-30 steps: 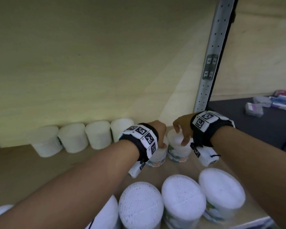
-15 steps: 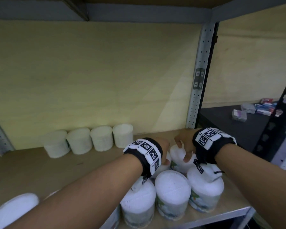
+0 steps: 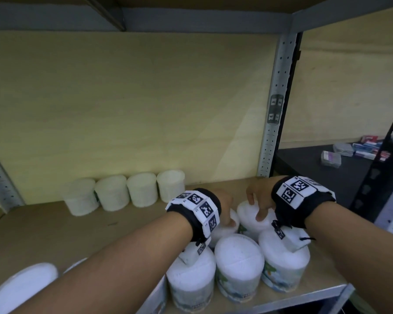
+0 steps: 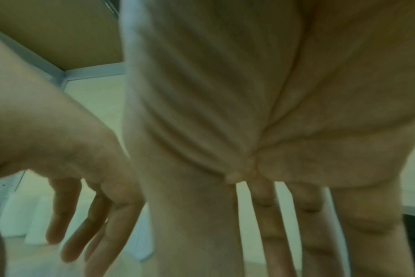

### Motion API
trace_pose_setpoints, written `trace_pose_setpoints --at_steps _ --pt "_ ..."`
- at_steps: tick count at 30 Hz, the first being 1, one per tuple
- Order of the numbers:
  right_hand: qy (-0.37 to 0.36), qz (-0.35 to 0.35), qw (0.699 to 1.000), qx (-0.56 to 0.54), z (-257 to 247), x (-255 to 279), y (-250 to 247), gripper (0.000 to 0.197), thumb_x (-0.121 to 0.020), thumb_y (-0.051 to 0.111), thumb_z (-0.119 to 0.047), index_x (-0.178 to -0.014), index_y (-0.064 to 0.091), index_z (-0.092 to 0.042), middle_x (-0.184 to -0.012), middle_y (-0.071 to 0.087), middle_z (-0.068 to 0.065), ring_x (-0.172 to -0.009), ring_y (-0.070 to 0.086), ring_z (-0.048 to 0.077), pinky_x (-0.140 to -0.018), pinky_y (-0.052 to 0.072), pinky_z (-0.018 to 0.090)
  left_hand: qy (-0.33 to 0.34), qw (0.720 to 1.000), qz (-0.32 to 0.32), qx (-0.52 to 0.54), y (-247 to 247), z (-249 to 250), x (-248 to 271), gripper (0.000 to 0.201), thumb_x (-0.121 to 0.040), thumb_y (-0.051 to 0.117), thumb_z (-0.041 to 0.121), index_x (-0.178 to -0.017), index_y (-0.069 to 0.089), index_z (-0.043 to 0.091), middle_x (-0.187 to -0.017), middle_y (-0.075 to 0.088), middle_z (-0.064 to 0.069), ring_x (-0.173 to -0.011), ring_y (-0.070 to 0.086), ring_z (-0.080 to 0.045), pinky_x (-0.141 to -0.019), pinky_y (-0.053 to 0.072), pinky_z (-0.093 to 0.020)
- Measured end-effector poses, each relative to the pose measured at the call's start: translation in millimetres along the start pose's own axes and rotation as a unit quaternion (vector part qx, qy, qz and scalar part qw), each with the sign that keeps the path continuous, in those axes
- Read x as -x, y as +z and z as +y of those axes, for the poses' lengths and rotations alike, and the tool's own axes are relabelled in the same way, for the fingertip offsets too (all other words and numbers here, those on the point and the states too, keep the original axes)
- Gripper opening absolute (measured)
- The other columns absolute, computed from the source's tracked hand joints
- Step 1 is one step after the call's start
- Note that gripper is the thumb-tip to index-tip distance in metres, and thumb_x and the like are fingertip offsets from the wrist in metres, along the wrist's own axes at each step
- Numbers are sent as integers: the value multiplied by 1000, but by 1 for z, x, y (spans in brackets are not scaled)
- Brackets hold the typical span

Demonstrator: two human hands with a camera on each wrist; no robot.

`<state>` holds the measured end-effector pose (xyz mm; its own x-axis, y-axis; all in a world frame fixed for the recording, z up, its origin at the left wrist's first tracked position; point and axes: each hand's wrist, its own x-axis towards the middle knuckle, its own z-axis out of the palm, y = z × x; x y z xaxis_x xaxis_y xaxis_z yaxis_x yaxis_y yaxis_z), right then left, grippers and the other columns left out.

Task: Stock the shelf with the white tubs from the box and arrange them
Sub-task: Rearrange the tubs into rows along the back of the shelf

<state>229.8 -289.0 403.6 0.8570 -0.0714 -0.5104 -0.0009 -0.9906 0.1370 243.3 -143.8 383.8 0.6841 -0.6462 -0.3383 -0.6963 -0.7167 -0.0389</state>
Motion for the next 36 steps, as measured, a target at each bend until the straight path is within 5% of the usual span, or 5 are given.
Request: trace_pose_setpoints --at_steps 3,6,10,22,36 --pt "-31 83 993 -78 0 -10 -6 28 -80 72 -21 -106 62 -15 -114 59 3 -93 53 16 -79 50 28 8 998 -14 60 -2 -24 -1 42 -90 56 40 -116 57 7 -116 59 -7 -97 56 -23 -78 46 -29" --pt "-56 147 978 -136 -11 -23 -12 10 -82 68 -15 -86 60 -20 -100 58 -2 -93 56 16 -88 51 31 -17 992 15 123 -1 -59 11 41 -91 56 30 -126 53 10 -128 56 -6 -114 55 -24 -93 46 -31" --pt "-86 181 965 -167 -36 -39 -26 7 -84 67 -17 -88 62 -16 -95 58 -1 -95 60 21 -88 52 35 -68 984 64 152 7 -116 23 36 -91 56 24 -125 54 16 -128 54 -3 -113 53 -20 -85 41 -21" --pt "-110 199 965 -131 -124 -108 -66 41 -90 61 -32 -125 56 -10 -132 51 8 -119 52 25 -96 43 31 -177 960 138 169 33 -236 14 44 -92 56 34 -129 47 13 -135 43 -10 -123 46 -27 -101 40 -36" --pt "-66 161 984 -25 -162 -166 -84 54 -86 63 -45 -116 65 0 -123 62 16 -110 62 30 -96 51 38 -155 961 160 161 50 -266 -4 49 -90 59 39 -129 52 10 -138 43 -11 -124 47 -27 -100 39 -32"
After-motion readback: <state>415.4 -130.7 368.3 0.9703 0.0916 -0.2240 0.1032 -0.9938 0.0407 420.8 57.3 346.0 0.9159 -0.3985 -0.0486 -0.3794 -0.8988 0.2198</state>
